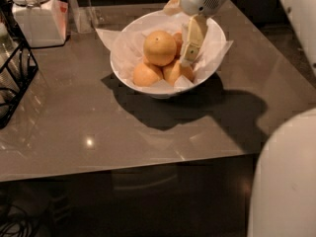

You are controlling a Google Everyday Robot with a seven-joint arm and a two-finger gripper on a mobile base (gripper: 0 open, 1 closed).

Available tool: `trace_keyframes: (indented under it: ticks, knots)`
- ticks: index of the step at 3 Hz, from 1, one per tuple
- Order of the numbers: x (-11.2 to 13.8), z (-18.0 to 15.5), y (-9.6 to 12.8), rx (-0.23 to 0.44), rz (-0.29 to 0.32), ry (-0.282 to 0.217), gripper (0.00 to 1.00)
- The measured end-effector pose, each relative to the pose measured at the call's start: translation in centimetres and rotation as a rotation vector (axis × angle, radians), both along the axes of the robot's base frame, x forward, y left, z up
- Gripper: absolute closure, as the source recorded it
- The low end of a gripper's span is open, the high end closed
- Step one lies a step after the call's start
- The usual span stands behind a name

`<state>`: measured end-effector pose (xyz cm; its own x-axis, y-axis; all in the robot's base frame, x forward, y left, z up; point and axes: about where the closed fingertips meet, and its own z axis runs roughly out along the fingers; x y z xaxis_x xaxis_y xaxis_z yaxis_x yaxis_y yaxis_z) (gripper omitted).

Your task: Pick orange from white bowl

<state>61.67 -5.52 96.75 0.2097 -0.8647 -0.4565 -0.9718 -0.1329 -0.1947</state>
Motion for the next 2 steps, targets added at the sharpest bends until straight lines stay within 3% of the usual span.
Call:
trace_keyframes:
  ticks: [1, 2]
  knots:
    - [1.6, -3.3, 3.1, 0.006, 0.05, 0.073, 0.0]
    - [2.8, -5.2, 4.6, 0.019, 0.054, 0.11, 0.0]
